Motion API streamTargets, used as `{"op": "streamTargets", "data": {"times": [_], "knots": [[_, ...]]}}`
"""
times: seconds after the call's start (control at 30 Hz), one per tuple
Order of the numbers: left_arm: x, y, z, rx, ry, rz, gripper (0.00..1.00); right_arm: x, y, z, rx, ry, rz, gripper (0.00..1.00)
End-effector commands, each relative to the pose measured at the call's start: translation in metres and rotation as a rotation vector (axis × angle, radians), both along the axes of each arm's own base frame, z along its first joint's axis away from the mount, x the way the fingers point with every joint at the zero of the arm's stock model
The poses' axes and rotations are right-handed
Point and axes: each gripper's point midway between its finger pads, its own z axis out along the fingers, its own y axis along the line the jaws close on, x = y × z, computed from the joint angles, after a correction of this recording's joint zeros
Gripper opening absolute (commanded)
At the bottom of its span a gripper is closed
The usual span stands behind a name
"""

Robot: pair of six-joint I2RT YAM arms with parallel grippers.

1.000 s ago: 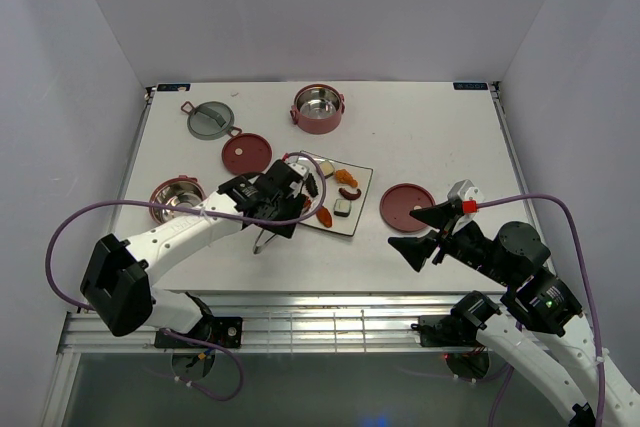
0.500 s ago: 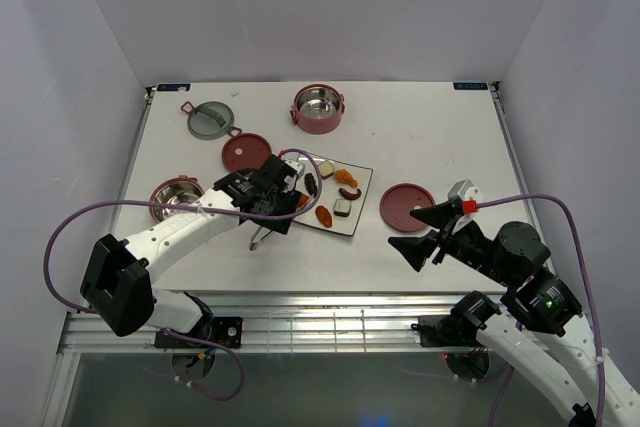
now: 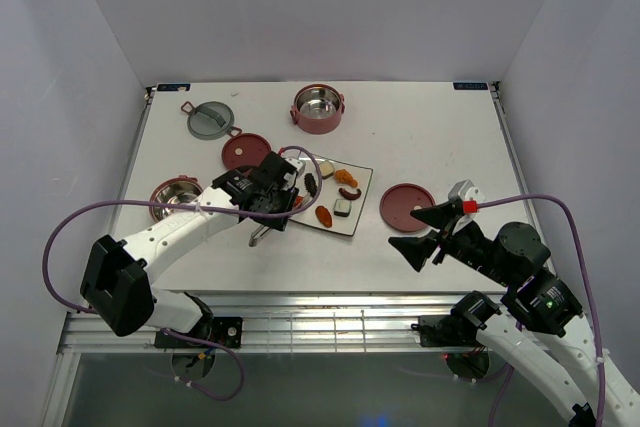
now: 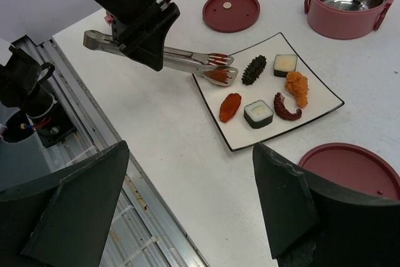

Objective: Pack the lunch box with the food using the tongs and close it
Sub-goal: Pick up the fake food from the plate, then place the fake food in the packing box.

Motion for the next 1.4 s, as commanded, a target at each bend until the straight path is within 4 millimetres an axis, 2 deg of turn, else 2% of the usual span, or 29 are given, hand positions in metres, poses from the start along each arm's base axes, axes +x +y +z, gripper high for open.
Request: {"op": "streamTargets", "data": {"times": [0.0, 0.33, 0.47, 0.67, 0.9, 1.0, 1.13, 1.23, 1.27, 1.37], "knots": [[0.005, -0.005, 0.027, -0.06, -0.053, 0.009, 0.45, -0.002, -0.004, 0.022, 0.036, -0.058, -0.011, 0.85], [0.008, -0.004, 0.026, -0.056, -0.056, 0.046, 0.3, -0.003, -0.006, 0.024, 0.039, -0.061, -0.015, 0.86], [0.016, -0.002, 0.035, -0.054, -0.098, 0.095, 0.13, -0.004, -0.007, 0.025, 0.042, -0.065, -0.017, 0.85], [0.027, -0.006, 0.045, -0.082, -0.127, 0.157, 0.0, -0.004, -0.007, 0.025, 0.038, -0.064, -0.021, 0.86], [0.042, -0.004, 0.061, -0.074, -0.175, 0.248, 0.0, -0.004, -0.009, 0.026, 0.04, -0.069, -0.03, 0.86], [0.054, 0.007, 0.08, -0.051, -0.23, 0.313, 0.0, -0.005, -0.01, 0.026, 0.039, -0.07, -0.03, 0.86], [0.071, 0.037, 0.106, -0.065, -0.294, 0.46, 0.0, -0.005, -0.008, 0.026, 0.04, -0.069, -0.026, 0.86], [0.074, 0.076, 0.121, -0.042, -0.332, 0.59, 0.0, -0.004, -0.009, 0.025, 0.039, -0.07, -0.029, 0.86], [0.077, 0.097, 0.124, -0.033, -0.346, 0.662, 0.0, -0.005, -0.008, 0.025, 0.04, -0.071, -0.024, 0.86], [0.072, 0.125, 0.121, -0.051, -0.349, 0.76, 0.0, -0.008, -0.006, 0.027, 0.048, -0.079, -0.004, 0.86]]}}
